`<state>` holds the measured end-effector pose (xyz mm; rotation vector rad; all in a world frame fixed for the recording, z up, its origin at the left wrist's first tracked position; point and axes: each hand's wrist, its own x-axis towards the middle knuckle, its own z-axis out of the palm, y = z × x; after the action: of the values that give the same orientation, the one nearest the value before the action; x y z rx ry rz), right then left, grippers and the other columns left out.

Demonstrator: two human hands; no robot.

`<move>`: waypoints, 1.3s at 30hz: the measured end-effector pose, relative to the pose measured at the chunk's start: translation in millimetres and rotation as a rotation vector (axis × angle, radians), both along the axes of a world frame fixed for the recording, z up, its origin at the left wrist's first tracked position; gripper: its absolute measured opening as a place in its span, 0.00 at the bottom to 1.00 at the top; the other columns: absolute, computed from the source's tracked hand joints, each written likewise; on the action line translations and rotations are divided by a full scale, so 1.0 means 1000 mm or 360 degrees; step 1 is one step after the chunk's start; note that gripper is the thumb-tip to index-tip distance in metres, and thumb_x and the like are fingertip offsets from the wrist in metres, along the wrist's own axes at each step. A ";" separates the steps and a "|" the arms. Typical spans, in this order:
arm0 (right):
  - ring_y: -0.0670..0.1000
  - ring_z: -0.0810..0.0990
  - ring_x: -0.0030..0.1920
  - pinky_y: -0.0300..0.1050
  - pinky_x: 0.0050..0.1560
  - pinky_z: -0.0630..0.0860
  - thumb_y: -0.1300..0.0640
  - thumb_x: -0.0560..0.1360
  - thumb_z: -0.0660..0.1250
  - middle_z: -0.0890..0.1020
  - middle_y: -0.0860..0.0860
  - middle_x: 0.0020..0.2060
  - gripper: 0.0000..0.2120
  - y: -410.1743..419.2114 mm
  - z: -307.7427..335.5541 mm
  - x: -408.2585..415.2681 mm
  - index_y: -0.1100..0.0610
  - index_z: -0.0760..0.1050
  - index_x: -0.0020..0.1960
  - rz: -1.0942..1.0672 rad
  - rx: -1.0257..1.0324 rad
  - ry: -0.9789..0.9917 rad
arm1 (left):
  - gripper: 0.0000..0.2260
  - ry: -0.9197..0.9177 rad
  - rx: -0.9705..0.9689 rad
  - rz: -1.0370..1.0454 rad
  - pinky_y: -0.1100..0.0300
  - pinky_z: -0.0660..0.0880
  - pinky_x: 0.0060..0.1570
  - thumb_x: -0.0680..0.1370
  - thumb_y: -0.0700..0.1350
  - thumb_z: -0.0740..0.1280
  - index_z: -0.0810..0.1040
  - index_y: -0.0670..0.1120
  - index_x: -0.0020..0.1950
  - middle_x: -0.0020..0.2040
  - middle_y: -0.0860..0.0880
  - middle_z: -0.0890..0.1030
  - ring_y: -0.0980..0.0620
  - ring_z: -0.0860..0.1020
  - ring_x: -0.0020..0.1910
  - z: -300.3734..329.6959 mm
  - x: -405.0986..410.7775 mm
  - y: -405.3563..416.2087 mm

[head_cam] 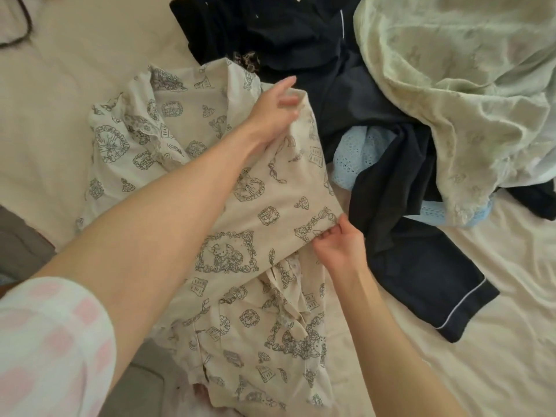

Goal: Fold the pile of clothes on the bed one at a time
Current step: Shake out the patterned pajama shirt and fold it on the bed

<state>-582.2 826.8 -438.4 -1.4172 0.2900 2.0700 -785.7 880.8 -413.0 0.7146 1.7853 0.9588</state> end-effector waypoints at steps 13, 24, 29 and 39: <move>0.51 0.65 0.68 0.50 0.67 0.66 0.41 0.70 0.70 0.67 0.50 0.69 0.37 -0.099 0.011 0.017 0.54 0.61 0.72 0.2384 0.1517 -0.1611 | 0.17 0.0693 -0.0487 -0.0026 0.63 0.71 0.50 0.76 0.49 0.67 0.74 0.45 0.62 0.54 0.49 0.75 0.54 0.74 0.49 -0.023 -0.004 -0.234; 0.50 0.76 0.30 0.33 0.23 0.68 0.61 0.79 0.57 0.76 0.54 0.34 0.09 -0.072 0.001 0.045 0.62 0.75 0.52 0.1304 0.0370 -0.1310 | 0.04 0.0497 -0.0330 0.0258 0.60 0.70 0.32 0.80 0.48 0.61 0.72 0.48 0.51 0.39 0.51 0.75 0.54 0.71 0.32 -0.024 -0.015 -0.248; 0.56 0.80 0.41 0.52 0.46 0.78 0.59 0.80 0.59 0.80 0.57 0.41 0.15 -0.066 -0.003 0.061 0.67 0.71 0.63 0.1204 0.0056 -0.1221 | 0.11 0.0416 -0.0331 0.0293 0.65 0.69 0.35 0.79 0.51 0.61 0.74 0.46 0.57 0.42 0.55 0.76 0.57 0.72 0.36 -0.024 -0.027 -0.257; 0.51 0.82 0.39 0.45 0.39 0.77 0.46 0.77 0.65 0.83 0.56 0.46 0.18 -0.105 0.011 0.071 0.60 0.76 0.56 0.1462 0.0373 -0.1004 | 0.25 0.0392 -0.0818 0.0102 0.57 0.71 0.42 0.71 0.63 0.67 0.72 0.47 0.60 0.53 0.53 0.77 0.53 0.76 0.49 -0.030 -0.025 -0.325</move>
<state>-511.3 721.9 -427.8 -2.1810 -0.9927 2.0077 -810.6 555.4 -443.2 0.4599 2.1638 0.4258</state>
